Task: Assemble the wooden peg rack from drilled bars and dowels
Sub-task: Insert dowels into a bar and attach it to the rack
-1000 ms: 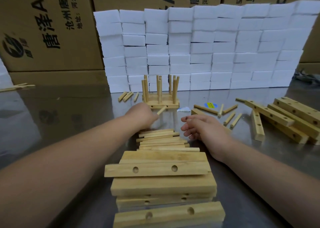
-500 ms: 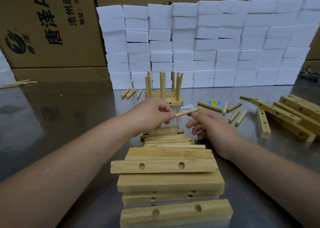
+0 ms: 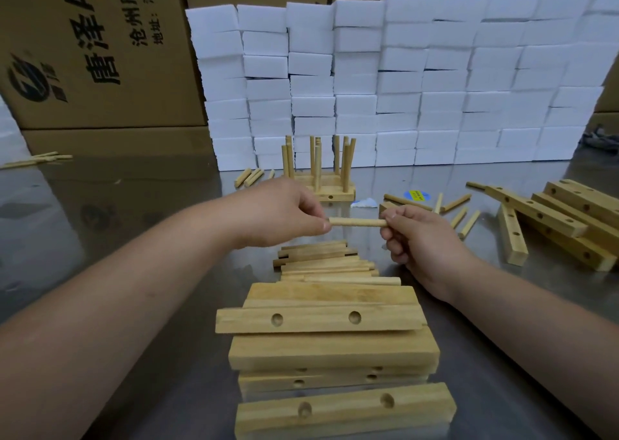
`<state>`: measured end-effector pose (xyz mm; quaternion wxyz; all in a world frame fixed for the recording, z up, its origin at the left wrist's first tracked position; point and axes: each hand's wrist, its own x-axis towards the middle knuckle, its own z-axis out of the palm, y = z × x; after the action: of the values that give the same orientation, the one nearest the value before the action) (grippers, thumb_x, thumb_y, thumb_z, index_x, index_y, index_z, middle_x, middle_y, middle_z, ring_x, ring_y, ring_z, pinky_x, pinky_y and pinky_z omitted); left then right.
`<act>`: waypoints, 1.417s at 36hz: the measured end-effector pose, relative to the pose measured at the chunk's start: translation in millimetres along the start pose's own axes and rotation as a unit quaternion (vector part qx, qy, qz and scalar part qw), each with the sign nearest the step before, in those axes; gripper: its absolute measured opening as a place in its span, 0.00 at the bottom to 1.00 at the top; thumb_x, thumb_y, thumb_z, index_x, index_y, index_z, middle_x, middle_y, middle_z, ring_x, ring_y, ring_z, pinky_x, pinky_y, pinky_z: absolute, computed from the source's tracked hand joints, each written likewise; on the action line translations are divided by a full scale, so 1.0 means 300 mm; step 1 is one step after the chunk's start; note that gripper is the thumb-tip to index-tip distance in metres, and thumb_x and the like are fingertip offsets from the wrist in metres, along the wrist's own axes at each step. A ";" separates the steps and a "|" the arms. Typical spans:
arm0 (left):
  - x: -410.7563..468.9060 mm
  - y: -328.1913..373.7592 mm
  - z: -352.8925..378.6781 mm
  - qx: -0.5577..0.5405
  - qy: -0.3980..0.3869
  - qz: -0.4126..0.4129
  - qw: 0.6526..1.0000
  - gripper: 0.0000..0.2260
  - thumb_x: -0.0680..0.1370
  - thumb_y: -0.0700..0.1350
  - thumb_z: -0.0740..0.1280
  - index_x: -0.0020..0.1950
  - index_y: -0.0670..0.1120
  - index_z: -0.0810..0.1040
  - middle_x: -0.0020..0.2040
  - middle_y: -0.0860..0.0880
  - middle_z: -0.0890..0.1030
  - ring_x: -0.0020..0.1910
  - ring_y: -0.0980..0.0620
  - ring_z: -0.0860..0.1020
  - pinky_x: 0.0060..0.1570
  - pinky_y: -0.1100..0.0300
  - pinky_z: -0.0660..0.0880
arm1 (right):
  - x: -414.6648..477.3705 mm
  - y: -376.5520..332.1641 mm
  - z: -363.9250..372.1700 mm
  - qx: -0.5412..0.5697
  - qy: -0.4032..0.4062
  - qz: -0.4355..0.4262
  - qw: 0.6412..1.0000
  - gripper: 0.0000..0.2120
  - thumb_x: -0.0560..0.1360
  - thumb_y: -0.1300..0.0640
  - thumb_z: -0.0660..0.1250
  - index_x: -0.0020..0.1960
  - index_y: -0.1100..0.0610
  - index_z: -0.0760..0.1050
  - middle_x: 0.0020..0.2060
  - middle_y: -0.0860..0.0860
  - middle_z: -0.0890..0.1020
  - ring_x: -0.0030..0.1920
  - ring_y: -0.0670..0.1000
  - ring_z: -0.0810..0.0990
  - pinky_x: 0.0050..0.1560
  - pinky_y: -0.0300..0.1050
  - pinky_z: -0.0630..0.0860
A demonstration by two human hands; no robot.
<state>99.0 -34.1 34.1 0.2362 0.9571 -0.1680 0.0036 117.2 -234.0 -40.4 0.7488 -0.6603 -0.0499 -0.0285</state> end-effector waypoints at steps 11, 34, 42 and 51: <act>-0.108 0.111 -0.069 0.080 -0.234 0.112 0.963 0.17 0.61 0.71 0.66 0.44 0.65 0.78 0.44 0.73 0.75 0.44 0.73 0.72 0.41 0.73 0.70 | 0.006 0.001 -0.005 0.032 0.013 0.012 0.999 0.10 0.78 0.62 0.59 0.43 0.58 0.77 0.25 0.48 0.74 0.24 0.44 0.67 0.23 0.35 0.62; -0.146 0.159 -0.100 -0.103 -0.042 0.149 0.982 0.08 0.74 0.55 0.63 0.44 0.52 0.76 0.40 0.57 0.83 0.40 0.59 0.81 0.43 0.62 0.77 | 0.005 0.000 -0.003 0.025 0.017 0.007 1.000 0.16 0.78 0.64 0.58 0.36 0.55 0.80 0.25 0.49 0.75 0.24 0.45 0.68 0.23 0.35 0.63; -0.024 0.032 -0.047 -0.241 0.159 0.034 0.957 0.07 0.76 0.51 0.65 0.44 0.47 0.73 0.31 0.53 0.80 0.30 0.55 0.81 0.34 0.62 0.76 | 0.007 0.001 -0.007 0.028 0.019 0.016 0.999 0.09 0.78 0.63 0.59 0.44 0.60 0.78 0.26 0.50 0.76 0.24 0.45 0.68 0.24 0.36 0.63; 0.055 -0.119 0.060 -0.288 0.098 -0.093 0.948 0.14 0.78 0.53 0.62 0.51 0.45 0.80 0.37 0.46 0.77 0.34 0.51 0.73 0.37 0.57 0.72 | 0.005 -0.001 -0.007 0.039 0.014 0.015 0.999 0.07 0.78 0.62 0.61 0.44 0.60 0.77 0.27 0.49 0.78 0.24 0.44 0.68 0.23 0.35 0.64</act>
<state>124.8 -17.9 3.5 0.5167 0.8544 -0.0482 0.0271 118.8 -236.0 -40.1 0.7749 -0.6309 -0.0302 -0.0245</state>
